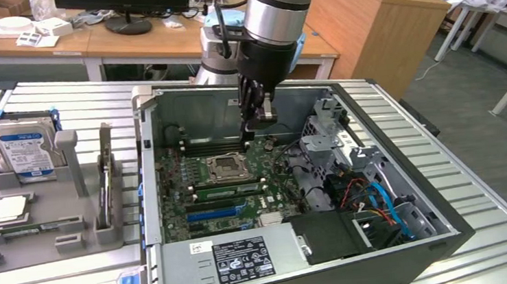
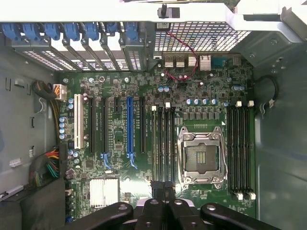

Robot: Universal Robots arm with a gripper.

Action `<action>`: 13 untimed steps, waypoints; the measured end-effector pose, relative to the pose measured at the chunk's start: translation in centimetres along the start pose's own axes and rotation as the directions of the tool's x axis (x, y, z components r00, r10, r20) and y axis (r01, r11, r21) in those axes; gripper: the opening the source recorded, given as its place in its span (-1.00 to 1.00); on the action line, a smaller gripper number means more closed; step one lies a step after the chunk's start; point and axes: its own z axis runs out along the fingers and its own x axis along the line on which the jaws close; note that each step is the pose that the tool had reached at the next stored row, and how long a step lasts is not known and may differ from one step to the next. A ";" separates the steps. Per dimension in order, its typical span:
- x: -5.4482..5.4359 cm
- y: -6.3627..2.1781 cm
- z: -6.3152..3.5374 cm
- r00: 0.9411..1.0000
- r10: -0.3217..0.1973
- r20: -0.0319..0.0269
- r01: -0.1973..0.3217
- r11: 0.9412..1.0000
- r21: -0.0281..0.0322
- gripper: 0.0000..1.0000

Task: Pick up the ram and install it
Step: 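Press down the ram until it locks into place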

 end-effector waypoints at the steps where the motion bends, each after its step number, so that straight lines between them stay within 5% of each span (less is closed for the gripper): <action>1: 0.0 0.00 0.00 1.000 0.000 0.000 0.000 1.000 0.000 -0.79; 6: 0.0 0.00 0.00 1.000 0.022 0.001 -0.022 1.000 0.000 -0.79; 13: 0.0 0.00 0.01 0.992 0.128 0.005 -0.128 0.992 0.002 -0.79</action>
